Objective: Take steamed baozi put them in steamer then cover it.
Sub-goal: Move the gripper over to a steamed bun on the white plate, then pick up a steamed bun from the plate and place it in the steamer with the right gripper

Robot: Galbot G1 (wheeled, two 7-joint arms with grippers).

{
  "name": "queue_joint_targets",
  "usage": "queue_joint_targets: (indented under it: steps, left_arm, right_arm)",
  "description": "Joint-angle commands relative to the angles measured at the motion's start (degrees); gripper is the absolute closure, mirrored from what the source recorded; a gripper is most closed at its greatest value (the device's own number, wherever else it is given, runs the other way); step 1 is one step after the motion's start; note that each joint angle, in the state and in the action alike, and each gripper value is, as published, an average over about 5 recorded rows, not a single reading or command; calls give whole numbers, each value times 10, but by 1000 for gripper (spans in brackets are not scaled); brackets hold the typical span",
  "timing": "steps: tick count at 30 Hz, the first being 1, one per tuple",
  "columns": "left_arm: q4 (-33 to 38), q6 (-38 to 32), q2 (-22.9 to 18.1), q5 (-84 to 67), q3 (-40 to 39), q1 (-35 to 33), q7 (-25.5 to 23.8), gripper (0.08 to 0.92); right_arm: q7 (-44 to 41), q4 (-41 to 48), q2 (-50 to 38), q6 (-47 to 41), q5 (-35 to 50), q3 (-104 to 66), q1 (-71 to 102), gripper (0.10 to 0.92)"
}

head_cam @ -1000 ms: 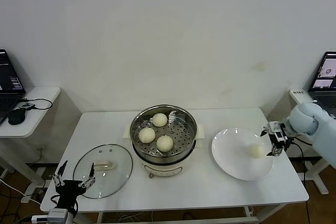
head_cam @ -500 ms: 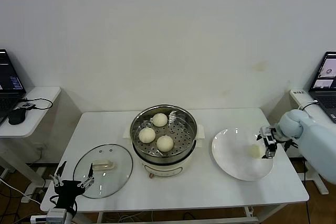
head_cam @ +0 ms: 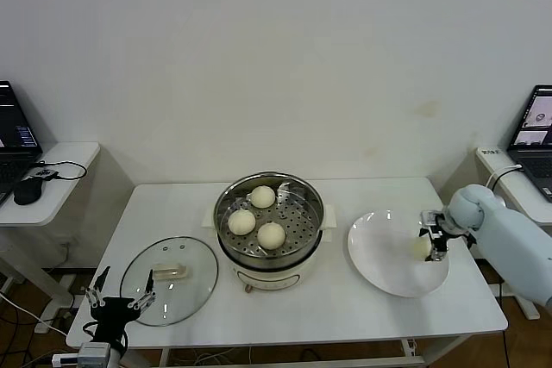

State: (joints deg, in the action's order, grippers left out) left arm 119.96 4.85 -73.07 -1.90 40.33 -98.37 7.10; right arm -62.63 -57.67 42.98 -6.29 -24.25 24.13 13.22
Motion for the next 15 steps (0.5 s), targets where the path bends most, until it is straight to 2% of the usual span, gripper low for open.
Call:
queue_joint_targets:
  steps: [1,9,15]
  left_arm:
    - [0,-1,0,0,1,0,1,177]
    - [5,-1,0,0,3,-1,1,177]
    - [8,0,2,-2,3,1,1,177]
  right_arm:
    - [-3,11,10,-1,-8,-3,1,367]
    - [-23,-35,-23,-11,30,22,-35,435]
    - [-36,-133,-91,-54,126,112,-134,440]
